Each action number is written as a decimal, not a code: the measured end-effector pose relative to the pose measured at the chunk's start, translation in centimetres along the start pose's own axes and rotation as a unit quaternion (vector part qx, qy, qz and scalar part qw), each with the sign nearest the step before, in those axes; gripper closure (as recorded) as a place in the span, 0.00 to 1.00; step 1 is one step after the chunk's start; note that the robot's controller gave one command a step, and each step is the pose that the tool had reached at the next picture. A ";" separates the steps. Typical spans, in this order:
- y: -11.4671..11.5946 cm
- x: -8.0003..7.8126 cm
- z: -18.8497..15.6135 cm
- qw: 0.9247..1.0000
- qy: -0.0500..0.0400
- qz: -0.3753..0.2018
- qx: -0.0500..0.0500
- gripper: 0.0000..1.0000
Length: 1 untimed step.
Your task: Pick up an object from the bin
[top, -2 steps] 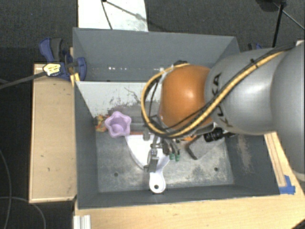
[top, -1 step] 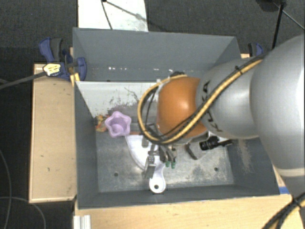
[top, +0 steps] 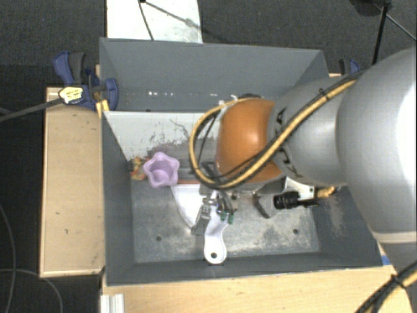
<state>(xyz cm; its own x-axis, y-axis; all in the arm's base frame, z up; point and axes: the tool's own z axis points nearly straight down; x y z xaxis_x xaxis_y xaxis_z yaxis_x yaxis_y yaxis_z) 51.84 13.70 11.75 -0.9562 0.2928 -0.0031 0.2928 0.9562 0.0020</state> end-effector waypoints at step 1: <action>-1.7 3.2 4.8 0.997 0.002 -0.083 0.001 0.00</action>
Offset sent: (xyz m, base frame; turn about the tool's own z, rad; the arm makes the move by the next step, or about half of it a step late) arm -0.0300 -0.0025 -0.0475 0.2341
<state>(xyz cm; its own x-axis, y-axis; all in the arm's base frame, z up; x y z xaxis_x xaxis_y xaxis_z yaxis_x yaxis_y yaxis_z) 48.30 13.02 6.95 -0.9914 0.1308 -0.0002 0.1308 0.9914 0.0004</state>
